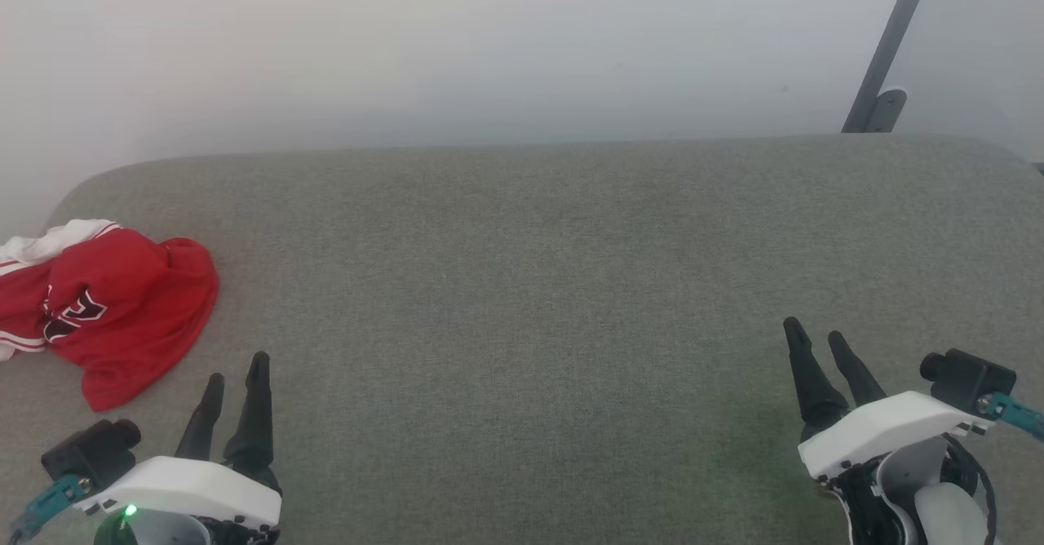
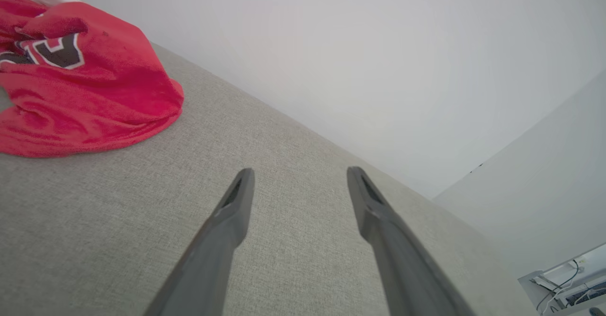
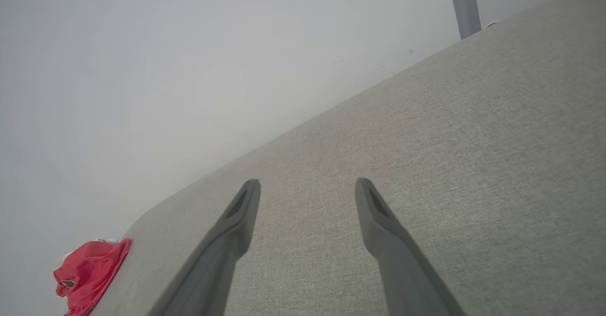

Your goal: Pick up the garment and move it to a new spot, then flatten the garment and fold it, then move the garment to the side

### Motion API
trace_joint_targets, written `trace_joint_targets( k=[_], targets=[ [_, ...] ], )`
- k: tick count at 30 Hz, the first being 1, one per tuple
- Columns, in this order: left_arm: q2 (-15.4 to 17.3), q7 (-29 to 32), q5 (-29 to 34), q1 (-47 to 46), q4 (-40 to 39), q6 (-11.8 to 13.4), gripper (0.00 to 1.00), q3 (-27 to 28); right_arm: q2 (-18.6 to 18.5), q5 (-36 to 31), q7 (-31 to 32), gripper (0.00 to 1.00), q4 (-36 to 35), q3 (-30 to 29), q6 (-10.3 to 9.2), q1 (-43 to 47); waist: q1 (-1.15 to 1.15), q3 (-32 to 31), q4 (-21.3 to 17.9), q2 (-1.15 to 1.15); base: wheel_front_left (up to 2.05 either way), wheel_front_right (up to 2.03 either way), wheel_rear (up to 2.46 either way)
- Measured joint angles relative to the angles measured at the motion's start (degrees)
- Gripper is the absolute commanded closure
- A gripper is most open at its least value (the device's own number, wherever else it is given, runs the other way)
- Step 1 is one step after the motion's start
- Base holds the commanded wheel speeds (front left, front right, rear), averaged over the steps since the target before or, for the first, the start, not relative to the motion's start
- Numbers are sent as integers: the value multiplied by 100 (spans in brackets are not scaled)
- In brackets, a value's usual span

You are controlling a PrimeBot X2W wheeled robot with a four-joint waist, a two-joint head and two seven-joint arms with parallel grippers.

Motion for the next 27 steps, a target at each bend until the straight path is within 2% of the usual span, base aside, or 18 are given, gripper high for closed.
trace_joint_targets(
  k=[27],
  targets=[
    [134,-379,1265,134,-83,-113,0,78,-46,-1602,-177,0,-132,-115,1,2,0,-34,-46,0,0,0,0]
  ],
)
